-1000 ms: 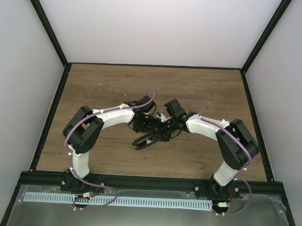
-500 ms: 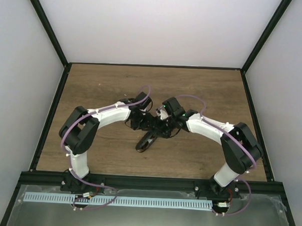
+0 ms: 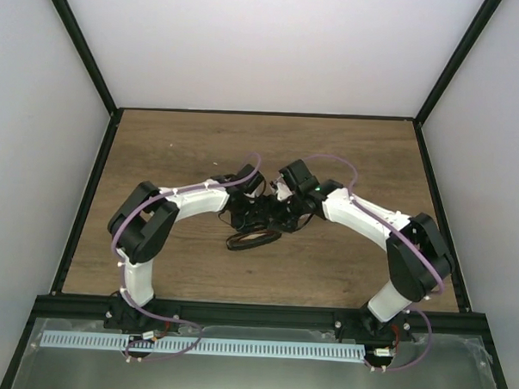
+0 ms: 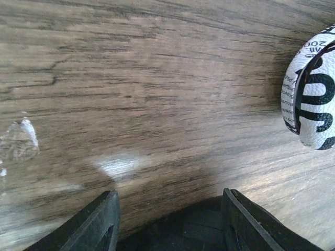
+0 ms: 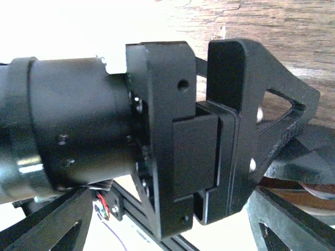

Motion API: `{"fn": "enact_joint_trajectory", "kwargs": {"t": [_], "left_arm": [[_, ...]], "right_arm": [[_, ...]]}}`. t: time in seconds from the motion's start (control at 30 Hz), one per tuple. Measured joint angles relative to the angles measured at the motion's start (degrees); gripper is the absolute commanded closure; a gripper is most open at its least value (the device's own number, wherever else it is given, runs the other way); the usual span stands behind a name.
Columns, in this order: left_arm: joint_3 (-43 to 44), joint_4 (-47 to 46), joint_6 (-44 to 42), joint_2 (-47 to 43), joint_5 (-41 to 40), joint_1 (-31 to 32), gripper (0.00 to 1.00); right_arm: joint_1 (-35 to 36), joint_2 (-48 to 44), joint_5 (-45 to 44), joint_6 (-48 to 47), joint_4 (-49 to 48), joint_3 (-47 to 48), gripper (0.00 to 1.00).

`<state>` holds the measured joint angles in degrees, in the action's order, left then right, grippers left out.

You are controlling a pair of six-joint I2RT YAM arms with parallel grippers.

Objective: Organize the sunglasses
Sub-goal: Adjust the sunglasses case at the center of the board.

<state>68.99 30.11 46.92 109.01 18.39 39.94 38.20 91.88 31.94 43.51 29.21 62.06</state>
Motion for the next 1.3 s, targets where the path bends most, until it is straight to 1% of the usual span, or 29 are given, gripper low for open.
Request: {"fn": "enact_joint_trajectory", "kwargs": {"t": [0.17, 0.27, 0.37, 0.47, 0.53, 0.6, 0.63, 0.7, 0.77, 0.8, 0.83, 0.87, 0.9, 0.93, 0.97, 1.0, 1.03, 1.13, 1.23, 1.3], "left_arm": [[0.35, 0.09, 0.46, 0.13, 0.5, 0.15, 0.44], [1.73, 1.36, -0.55, 1.05, -0.07, -0.11, 0.44], [3.72, 3.65, -2.01, 1.18, -2.71, -0.66, 0.41], [8.13, 6.34, -4.24, 0.98, -6.14, -1.79, 0.32], [11.74, 7.56, -6.64, 0.59, -8.31, -2.49, 0.26], [14.43, 8.17, -9.7, -0.02, -9.94, -2.8, 0.24], [15.52, 8.59, -11.19, -0.39, -10.88, -2.8, 0.25], [16.87, 9.49, -13.46, -1.11, -12.96, -2.78, 0.31], [16.87, 10.82, -15.15, -2.19, -15.43, -2.86, 0.34], [16.24, 11.19, -15.74, -2.95, -16.17, -3.13, 0.37], [15.26, 11.54, -16.04, -3.93, -16.61, -3.56, 0.44], [13.75, 11.32, -16.31, -5.11, -16.52, -4.22, 0.56], [11.39, 11.23, -16.65, -6.86, -16.22, -5.38, 0.76], [9.09, 10.99, -16.83, -8.57, -15.61, -6.73, 0.93], [6.99, 11.02, -16.63, -10.08, -15.21, -8.24, 0.95], [4.96, 10.93, -16.72, -11.58, -14.53, -9.86, 0.96], [3.5, 11.13, -16.96, -12.81, -14.23, -11.17, 0.96], [0.17, 11.1, -19.1, -16.96, -12.04, -13.0, 0.96], [-1.7, 10.99, -23.69, -22.32, -8.22, -11.74, 0.9], [-2.27, 10.86, -27.3, -25.05, -6.05, -10.75, 0.87]], "right_arm": [[-0.31, -3.78, 1.53, -2.25, 0.76, -0.81, 0.28], [-0.28, -7.15, 2.4, -5.95, -0.2, -1.16, 0.35], [-0.24, -8.52, 1.77, -9.07, -0.28, -1.14, 0.46], [-0.22, -8.59, 0.55, -10.78, -0.22, -1.2, 0.48], [-0.24, -8.79, -0.59, -11.17, -0.35, -1.55, 0.46], [-0.26, -9.11, -1.42, -11.1, -0.68, -2.05, 0.46], [-0.52, -9.44, -2.14, -10.95, -0.94, -2.56, 0.48], [-0.98, -10.01, -2.47, -10.91, -1.36, -3.26, 0.55], [-1.38, -10.05, -2.27, -11.69, -1.4, -3.28, 0.56], [-1.36, -9.9, -2.21, -12.48, -1.09, -3.02, 0.59], [-1.29, -9.51, -2.29, -13.29, -0.68, -2.51, 0.62], [-1.11, -8.96, -2.51, -14.4, -0.22, -1.79, 0.7], [-0.63, -7.98, -2.82, -15.61, 0.5, -0.55, 0.8], [-0.09, -7.02, -3.13, -16.85, 1.05, 0.63, 0.88], [0.39, -6.1, -3.41, -18.12, 1.44, 1.73, 0.94], [0.98, -5.05, -3.76, -18.73, 1.88, 2.89, 0.98], [1.29, -4.46, -4.13, -19.67, 2.01, 3.5, 0.99], [1.7, -3.76, -6.6, -20.11, 2.86, 4.33, 0.99], [-0.02, -3.76, -8.35, -18.36, 3.34, 4.2, 0.99], [-3.1, -4.26, -8.37, -16.28, 2.43, 3.13, 0.93]]}}
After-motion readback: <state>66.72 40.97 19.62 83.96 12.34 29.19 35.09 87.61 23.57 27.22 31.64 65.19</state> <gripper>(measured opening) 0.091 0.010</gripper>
